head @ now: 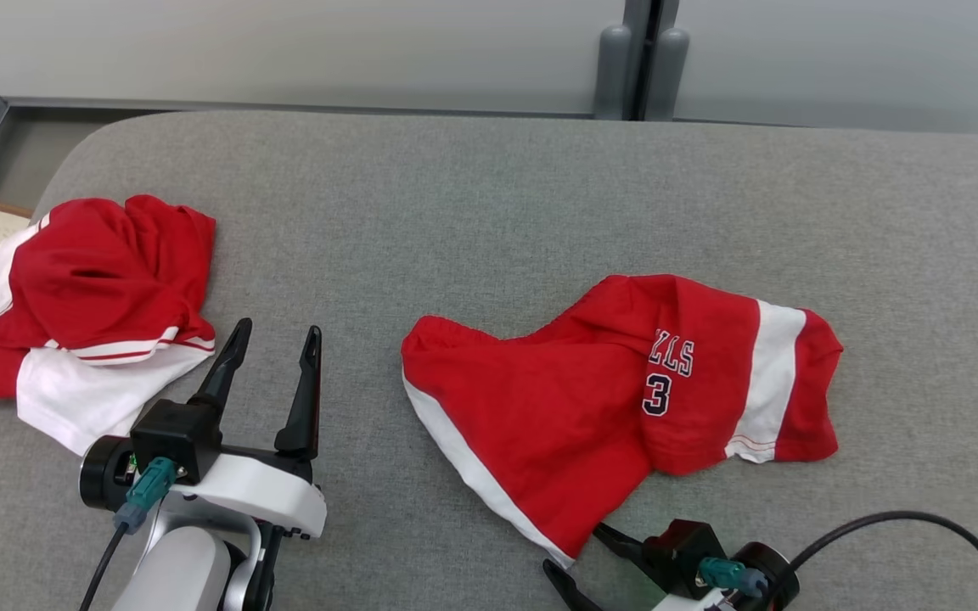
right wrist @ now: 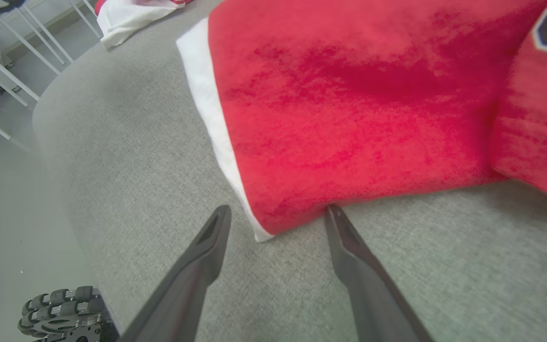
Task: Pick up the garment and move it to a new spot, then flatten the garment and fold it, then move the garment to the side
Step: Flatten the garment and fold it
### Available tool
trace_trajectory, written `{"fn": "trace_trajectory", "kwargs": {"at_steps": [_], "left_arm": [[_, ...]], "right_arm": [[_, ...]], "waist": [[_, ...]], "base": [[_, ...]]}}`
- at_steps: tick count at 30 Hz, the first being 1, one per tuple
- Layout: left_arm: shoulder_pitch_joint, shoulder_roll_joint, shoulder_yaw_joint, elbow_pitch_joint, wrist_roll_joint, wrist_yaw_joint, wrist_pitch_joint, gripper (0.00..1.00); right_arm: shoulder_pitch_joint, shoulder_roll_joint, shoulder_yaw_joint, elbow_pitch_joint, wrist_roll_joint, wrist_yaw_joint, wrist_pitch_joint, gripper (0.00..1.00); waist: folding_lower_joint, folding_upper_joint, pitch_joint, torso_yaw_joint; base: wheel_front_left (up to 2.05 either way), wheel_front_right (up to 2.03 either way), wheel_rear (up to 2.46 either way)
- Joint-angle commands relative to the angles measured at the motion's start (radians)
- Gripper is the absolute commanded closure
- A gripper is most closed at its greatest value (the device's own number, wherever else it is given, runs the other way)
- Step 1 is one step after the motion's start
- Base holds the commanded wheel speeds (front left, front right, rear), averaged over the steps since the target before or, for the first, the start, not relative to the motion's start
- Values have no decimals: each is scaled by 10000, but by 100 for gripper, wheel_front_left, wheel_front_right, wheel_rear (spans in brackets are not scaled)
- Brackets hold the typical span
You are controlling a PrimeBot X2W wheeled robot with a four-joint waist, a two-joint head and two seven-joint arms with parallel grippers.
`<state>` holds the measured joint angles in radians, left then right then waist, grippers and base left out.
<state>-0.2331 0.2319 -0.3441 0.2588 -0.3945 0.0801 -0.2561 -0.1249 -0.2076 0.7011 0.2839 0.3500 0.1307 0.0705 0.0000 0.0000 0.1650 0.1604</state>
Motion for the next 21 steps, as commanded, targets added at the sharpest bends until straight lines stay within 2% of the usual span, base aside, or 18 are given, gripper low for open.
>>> {"fn": "trace_trajectory", "kwargs": {"at_steps": [1,3,4,6,14,21], "left_arm": [[-181,-63,51,28,120,31,-57,0],[-263,-123,85,35,144,58,-82,0],[-283,-143,108,45,166,64,-79,0],[-277,-184,147,51,184,54,-88,0],[-290,-246,321,-73,432,0,-97,0],[-343,-327,387,-119,608,-72,-87,0]], "right_arm": [[-298,4,226,245,196,1,-128,0],[-573,-44,397,531,279,1,-144,0],[-664,-53,466,651,358,1,-176,41],[-856,-49,509,787,499,1,-318,100],[-1207,-217,-97,503,999,1,-880,100],[-1255,-388,-1341,-54,1057,1,-809,100]], "waist": [[0,0,213,139],[0,0,296,152],[0,0,318,151],[0,0,364,132],[0,0,348,-211],[0,0,383,-564]], "base": [[0,0,0],[0,0,0],[0,0,0],[0,0,0],[0,0,0],[0,0,0]]}}
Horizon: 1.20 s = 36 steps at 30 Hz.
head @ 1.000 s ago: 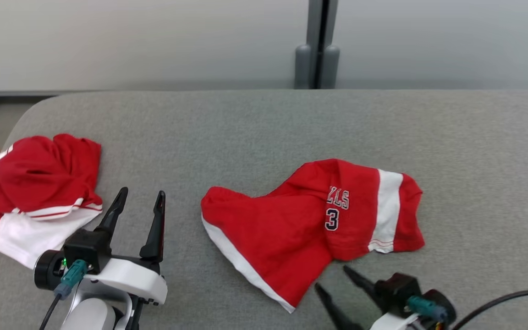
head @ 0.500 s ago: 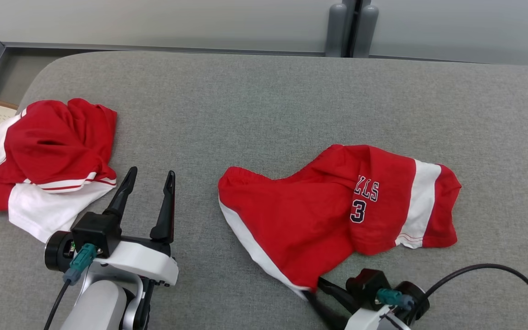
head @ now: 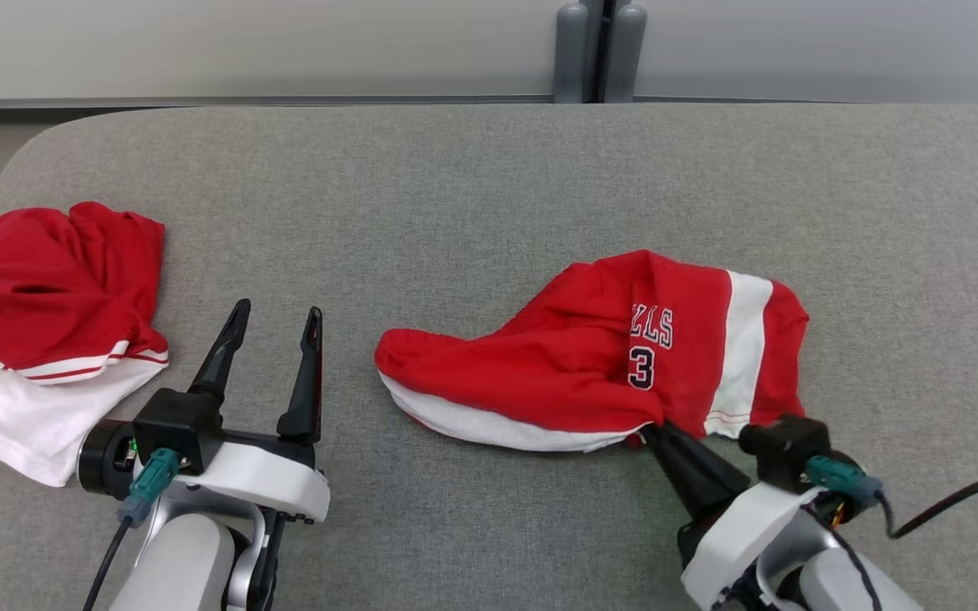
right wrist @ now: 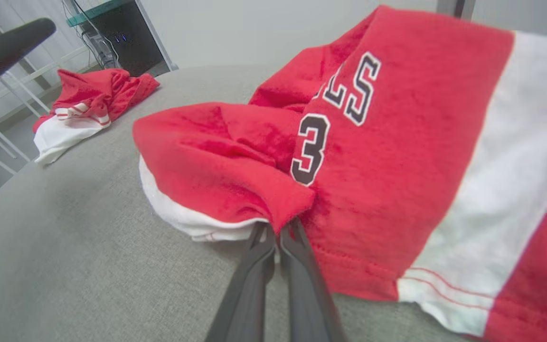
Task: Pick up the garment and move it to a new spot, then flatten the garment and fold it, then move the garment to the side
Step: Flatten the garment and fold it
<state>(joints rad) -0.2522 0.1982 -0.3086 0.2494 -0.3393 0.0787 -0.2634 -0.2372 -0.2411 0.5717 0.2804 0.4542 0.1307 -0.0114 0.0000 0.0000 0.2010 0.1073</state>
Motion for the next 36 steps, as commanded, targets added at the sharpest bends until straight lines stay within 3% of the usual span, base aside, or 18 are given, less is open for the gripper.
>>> {"fn": "trace_trajectory", "kwargs": {"at_steps": [1,11,18,19,20,21,22,36], "left_arm": [[-191,-3,34,-25,73,-70,-14,0],[-702,-252,-19,-44,335,-238,-16,0],[-1002,-447,14,-102,571,-325,-16,0],[-1039,-468,34,-113,606,-336,-16,0],[-1059,-490,53,-128,625,-339,-16,0],[-1061,-512,80,-150,661,-324,-16,0],[-1046,-527,115,-178,695,-314,-16,0],[-209,-541,643,-381,967,-112,-16,0]], "right_arm": [[-143,-67,-274,-68,20,1,41,100],[-791,-275,-2625,211,-146,1,520,100],[-1573,-331,-3509,1009,-310,1,378,100],[-1650,-355,-3585,1116,-381,1,281,81],[-1703,-340,-3628,1170,-396,1,149,51],[-1727,-323,-3673,1202,-418,1,12,11],[-1735,-320,-3715,1211,-444,1,-148,0],[-861,-549,-4485,574,-779,1,-1596,0]], "waist": [[0,0,48,-63],[0,0,624,-50],[0,0,1087,61],[0,0,1117,62],[0,0,1138,56],[0,0,1152,39],[0,0,1158,9],[0,0,262,-578]], "base": [[0,0,0],[0,0,0],[0,0,0],[0,0,0],[0,0,0],[0,0,0],[0,0,0],[0,0,0]]}}
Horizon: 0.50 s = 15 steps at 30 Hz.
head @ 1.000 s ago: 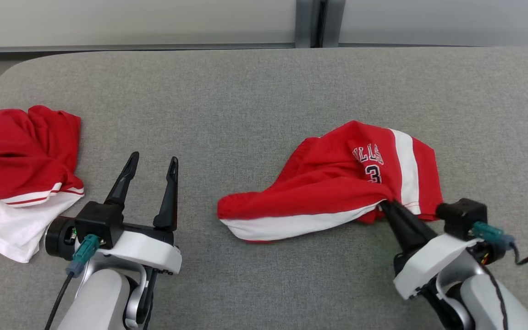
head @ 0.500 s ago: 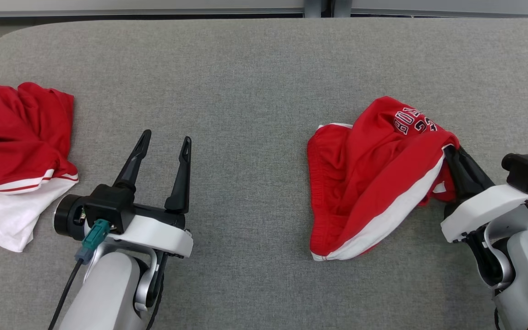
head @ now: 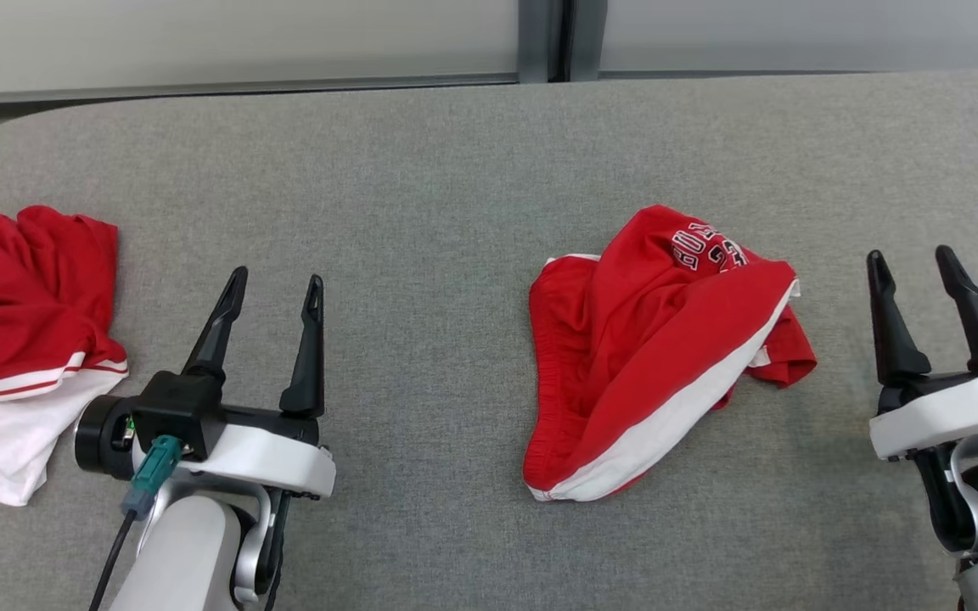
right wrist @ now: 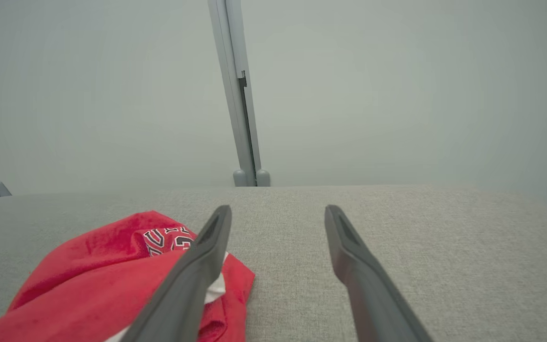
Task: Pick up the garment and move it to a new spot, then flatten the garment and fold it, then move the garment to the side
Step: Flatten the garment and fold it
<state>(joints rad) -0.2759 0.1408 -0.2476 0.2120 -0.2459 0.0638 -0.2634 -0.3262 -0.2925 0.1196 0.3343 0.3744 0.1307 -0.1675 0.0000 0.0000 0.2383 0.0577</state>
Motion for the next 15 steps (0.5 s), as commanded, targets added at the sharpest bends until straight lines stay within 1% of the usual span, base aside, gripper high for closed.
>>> {"fn": "trace_trajectory", "kwargs": {"at_steps": [1,7,15], "left_arm": [[104,38,70,-26,65,72,-16,0],[700,118,221,-119,146,187,-17,0],[1596,212,188,-102,94,282,14,0]], "right_arm": [[116,-20,-76,-84,-46,1,-61,0],[851,174,-334,-938,-574,1,197,0],[2211,622,-203,-1895,-941,1,868,0]], "waist": [[0,0,-215,-123],[0,0,-810,-319],[0,0,-1531,-502]], "base": [[0,0,0],[0,0,0],[0,0,0]]}}
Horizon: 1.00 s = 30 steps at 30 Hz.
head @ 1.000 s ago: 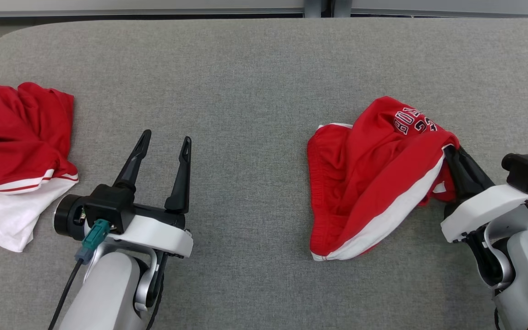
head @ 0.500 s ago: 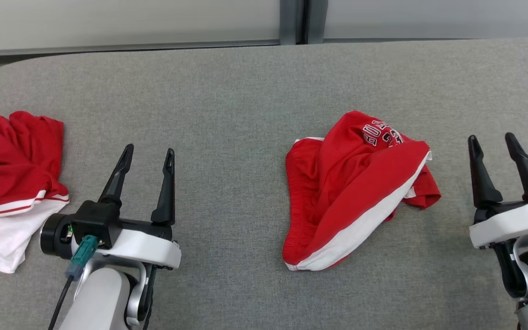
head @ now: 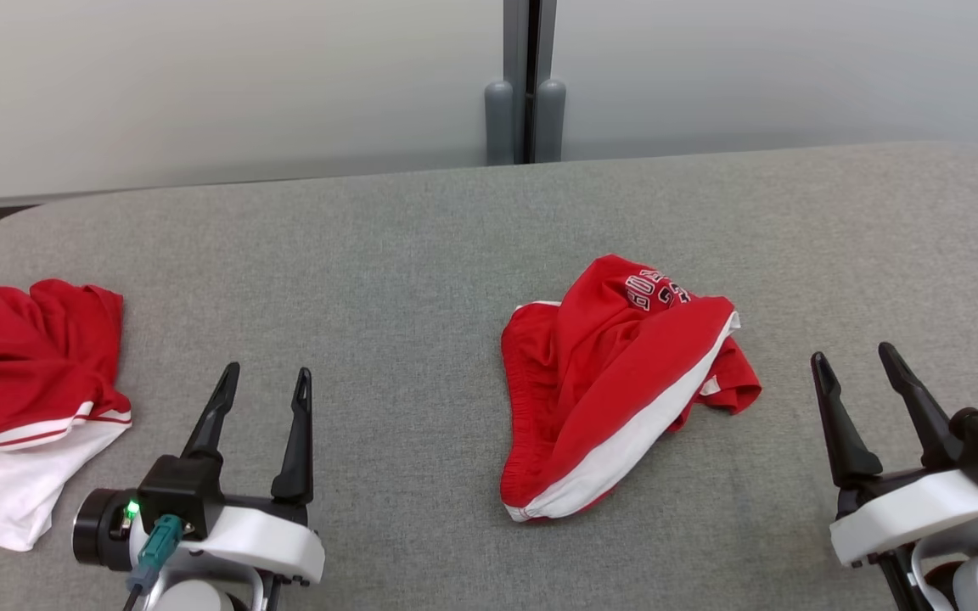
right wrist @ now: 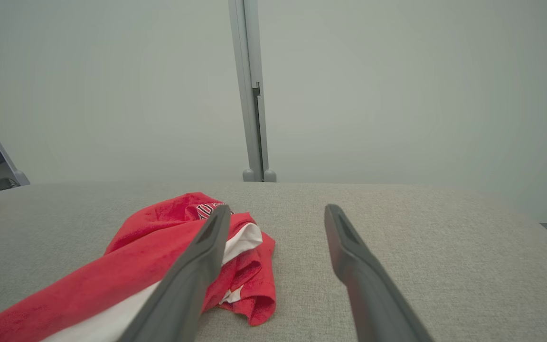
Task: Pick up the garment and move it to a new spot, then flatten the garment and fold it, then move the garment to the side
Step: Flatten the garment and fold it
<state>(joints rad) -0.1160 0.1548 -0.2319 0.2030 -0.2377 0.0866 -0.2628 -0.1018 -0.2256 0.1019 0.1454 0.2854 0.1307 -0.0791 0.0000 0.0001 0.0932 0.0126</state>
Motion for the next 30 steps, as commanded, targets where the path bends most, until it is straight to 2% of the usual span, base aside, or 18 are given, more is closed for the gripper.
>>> {"fn": "trace_trajectory", "kwargs": {"at_steps": [1,19,26,29,30], "left_arm": [[95,84,11,-13,-9,63,40,0],[309,168,-268,-217,-72,129,378,0],[205,-2,-937,-274,7,-301,761,0],[72,-205,-1657,-259,107,-738,1130,0],[-57,-364,-2148,-182,114,-1058,1355,0]], "right_arm": [[91,-1,-29,-106,-97,1,62,0],[601,318,-138,-695,-99,1,481,0],[527,317,-119,-689,-63,1,539,0],[439,302,-95,-705,-27,1,543,0],[368,295,-68,-712,14,1,543,0]], "waist": [[0,-1,-143,-72],[0,-1,-255,-52],[0,-1,-129,-53],[0,-1,47,-72],[0,-1,195,-100]], "base": [[0,0,0],[0,0,0],[0,0,0],[0,0,0],[0,0,0]]}}
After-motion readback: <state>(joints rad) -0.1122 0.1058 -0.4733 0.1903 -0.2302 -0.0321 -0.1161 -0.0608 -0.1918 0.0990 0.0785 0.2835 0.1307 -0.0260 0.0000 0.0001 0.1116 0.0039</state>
